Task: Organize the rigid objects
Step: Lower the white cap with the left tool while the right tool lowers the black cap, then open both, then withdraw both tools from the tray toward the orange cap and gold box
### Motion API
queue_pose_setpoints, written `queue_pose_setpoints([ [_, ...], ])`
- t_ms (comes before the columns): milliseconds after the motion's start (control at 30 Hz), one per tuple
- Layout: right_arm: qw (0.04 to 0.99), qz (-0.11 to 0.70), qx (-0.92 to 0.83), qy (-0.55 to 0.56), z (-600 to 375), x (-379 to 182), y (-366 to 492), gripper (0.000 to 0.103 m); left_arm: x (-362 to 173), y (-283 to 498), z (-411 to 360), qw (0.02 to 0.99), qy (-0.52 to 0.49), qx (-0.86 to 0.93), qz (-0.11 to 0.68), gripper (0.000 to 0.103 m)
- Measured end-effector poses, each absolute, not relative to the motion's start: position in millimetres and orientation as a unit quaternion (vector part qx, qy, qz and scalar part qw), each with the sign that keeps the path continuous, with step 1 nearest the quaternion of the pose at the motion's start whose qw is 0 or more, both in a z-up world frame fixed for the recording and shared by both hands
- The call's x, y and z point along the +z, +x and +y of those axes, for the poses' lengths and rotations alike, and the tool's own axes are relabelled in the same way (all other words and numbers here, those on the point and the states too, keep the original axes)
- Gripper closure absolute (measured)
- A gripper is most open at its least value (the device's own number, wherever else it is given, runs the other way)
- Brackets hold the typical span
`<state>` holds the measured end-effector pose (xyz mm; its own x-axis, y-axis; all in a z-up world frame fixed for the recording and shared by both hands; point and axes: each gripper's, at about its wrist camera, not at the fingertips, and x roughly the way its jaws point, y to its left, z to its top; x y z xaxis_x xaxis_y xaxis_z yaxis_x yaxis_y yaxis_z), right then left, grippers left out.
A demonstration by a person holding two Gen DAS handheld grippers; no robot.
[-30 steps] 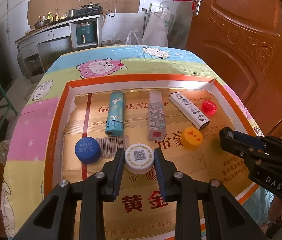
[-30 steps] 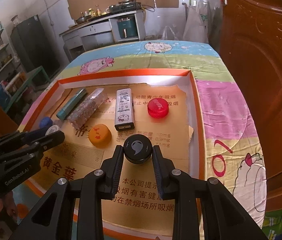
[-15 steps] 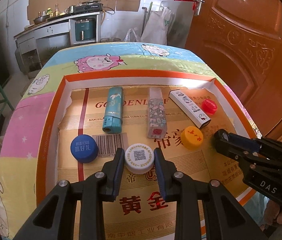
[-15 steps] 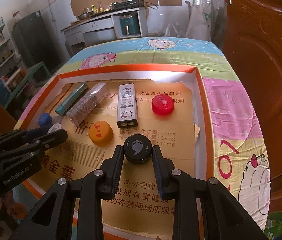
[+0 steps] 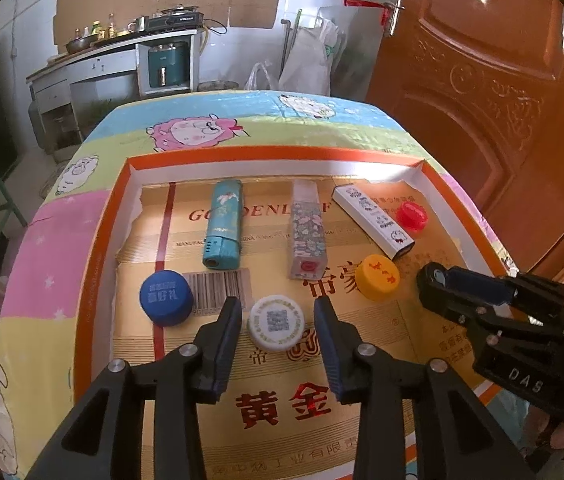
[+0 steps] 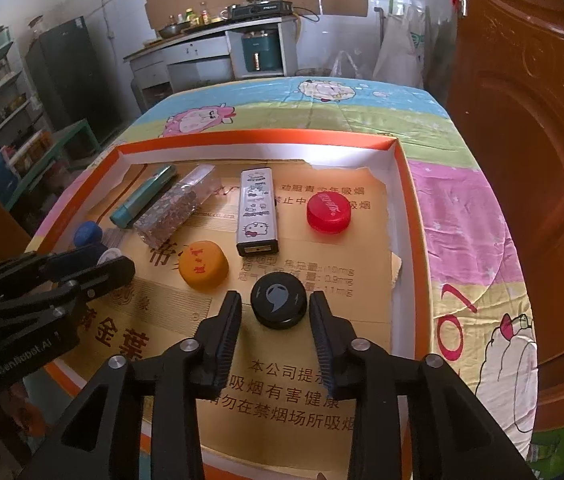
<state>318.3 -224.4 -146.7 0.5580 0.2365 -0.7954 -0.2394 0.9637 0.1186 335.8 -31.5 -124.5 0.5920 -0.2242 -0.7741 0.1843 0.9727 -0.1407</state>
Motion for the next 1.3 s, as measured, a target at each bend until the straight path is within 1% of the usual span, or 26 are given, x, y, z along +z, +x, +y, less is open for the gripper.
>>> queue_pose_setpoints([
  [33,0.883,0.450,0.134,-0.005,-223.6,-146.1,318.2,0.061,-122.4,334.7,-30.0,0.893,-0.025,-0.114,0.434,0.065],
  [67,0.884,0.448,0.130,-0.010,-223.4,-145.3,317.6,0.056,-118.9,332.8,-28.2,0.895,-0.029,-0.115,0.430,0.065],
  [100,0.886,0.447,0.127,-0.012,-223.9,-144.0,316.6,0.055,-115.7,330.1,-27.1,0.897,-0.032,-0.116,0.426,0.065],
  [300,0.891,0.438,0.117,0.003,-234.9,-133.1,307.7,0.055,-93.7,312.6,-20.2,0.908,-0.043,-0.123,0.399,0.065],
  [700,0.897,0.428,0.111,0.012,-231.5,-107.7,264.5,0.055,-62.7,271.5,8.6,0.920,-0.053,-0.099,0.376,0.065],
  [1300,0.908,0.405,0.108,0.002,-212.1,-70.7,200.7,0.055,-43.1,207.3,36.2,0.927,-0.059,-0.089,0.360,0.065],
])
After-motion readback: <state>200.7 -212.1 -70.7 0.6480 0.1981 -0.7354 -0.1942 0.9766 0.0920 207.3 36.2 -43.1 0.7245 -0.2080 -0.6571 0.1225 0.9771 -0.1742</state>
